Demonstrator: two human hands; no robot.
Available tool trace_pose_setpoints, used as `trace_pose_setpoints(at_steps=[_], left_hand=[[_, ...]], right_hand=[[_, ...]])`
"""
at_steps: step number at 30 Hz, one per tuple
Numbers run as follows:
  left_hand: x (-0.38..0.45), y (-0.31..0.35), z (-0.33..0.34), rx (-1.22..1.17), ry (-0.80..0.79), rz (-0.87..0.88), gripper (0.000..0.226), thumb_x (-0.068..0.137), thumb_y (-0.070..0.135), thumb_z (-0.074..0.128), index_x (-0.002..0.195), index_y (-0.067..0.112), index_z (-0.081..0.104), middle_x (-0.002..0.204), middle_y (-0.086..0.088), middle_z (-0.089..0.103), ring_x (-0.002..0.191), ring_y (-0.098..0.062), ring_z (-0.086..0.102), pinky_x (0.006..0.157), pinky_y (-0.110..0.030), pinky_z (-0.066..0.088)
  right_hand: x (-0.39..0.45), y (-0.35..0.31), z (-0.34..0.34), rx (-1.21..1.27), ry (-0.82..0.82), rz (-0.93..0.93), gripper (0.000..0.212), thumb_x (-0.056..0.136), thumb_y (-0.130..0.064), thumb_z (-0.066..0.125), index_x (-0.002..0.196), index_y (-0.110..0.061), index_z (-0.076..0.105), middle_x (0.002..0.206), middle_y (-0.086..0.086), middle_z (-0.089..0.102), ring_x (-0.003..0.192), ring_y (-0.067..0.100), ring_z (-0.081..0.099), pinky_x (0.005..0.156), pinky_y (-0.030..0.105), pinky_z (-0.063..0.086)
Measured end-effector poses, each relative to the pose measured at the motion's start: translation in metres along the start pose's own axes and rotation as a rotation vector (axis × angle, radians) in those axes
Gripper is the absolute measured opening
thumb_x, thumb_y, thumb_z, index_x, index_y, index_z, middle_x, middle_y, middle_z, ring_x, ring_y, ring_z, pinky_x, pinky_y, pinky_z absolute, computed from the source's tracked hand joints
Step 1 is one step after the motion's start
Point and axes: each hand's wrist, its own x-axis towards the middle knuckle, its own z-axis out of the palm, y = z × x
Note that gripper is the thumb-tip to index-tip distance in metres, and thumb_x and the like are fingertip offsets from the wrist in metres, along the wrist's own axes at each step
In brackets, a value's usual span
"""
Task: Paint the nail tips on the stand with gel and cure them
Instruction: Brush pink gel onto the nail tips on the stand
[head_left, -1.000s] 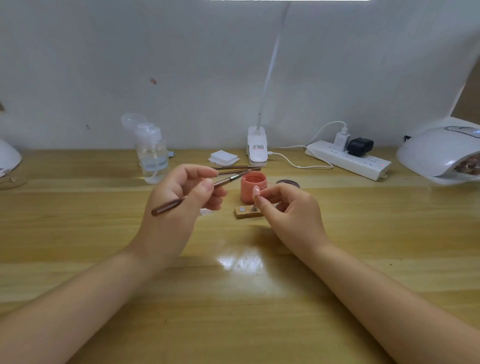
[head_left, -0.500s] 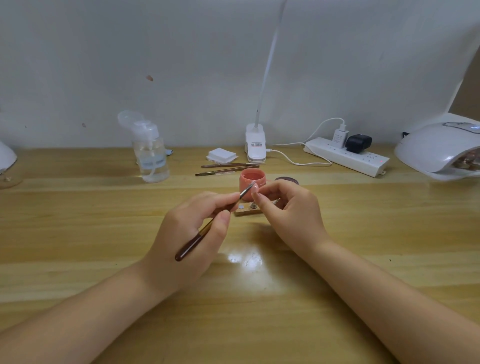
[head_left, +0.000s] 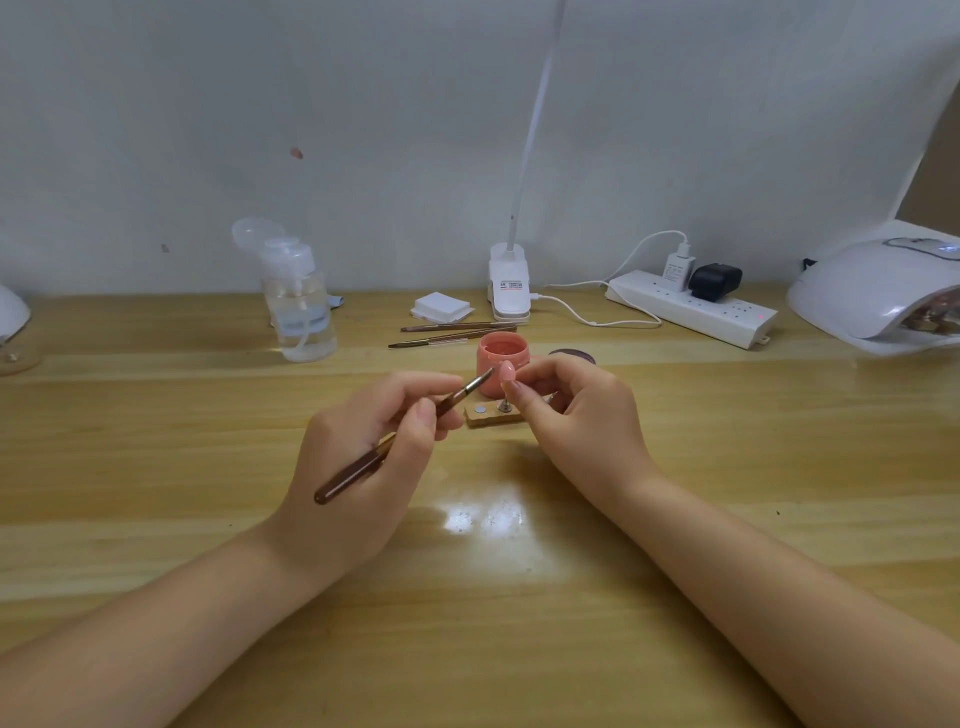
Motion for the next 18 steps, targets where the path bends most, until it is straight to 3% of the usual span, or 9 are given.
trace_pose_setpoints(at_steps=[5,9,14,18], left_hand=[[0.001,-0.0026,0.0015,0.004,-0.025,-0.051,0.032,0.093,0.031,0.045,0.112,0.021,0.068,0.093,0.01,0.075,0.088,-0.009,0.07,0.079,-0.018,0.052],[0.0005,-0.0023,-0.0014,-0.006,-0.037,-0.038,0.028,0.091,0.027,0.044,0.101,0.023,0.07,0.089,0.01,0.074,0.086,-0.009,0.071,0.078,-0.021,0.054],[-0.0003,-0.0021,-0.0031,0.011,0.0,-0.031,0.028,0.091,0.028,0.043,0.101,0.022,0.069,0.087,0.01,0.073,0.088,-0.008,0.07,0.078,-0.024,0.055],[0.0014,-0.0013,-0.0004,0.061,-0.006,-0.039,0.03,0.092,0.032,0.044,0.109,0.024,0.068,0.092,0.011,0.074,0.091,-0.008,0.068,0.079,-0.03,0.054]], right_hand=[[0.0,0.0001,-0.0003,-0.009,0.005,-0.019,0.004,0.087,-0.024,0.071,0.084,-0.021,0.072,0.08,-0.008,0.073,0.069,0.013,0.063,0.067,0.039,0.051],[-0.0001,0.001,-0.0008,-0.032,0.014,-0.028,0.004,0.086,-0.022,0.072,0.082,-0.024,0.071,0.075,-0.01,0.07,0.061,0.016,0.058,0.06,0.03,0.045],[-0.0002,0.0009,-0.0008,-0.05,0.02,-0.031,0.004,0.086,-0.026,0.072,0.083,-0.023,0.072,0.077,-0.01,0.071,0.059,0.018,0.056,0.059,0.03,0.045],[-0.0008,0.0006,-0.0012,-0.047,0.028,-0.032,0.005,0.086,-0.027,0.072,0.084,-0.023,0.073,0.077,-0.011,0.071,0.058,0.009,0.055,0.06,0.031,0.046]])
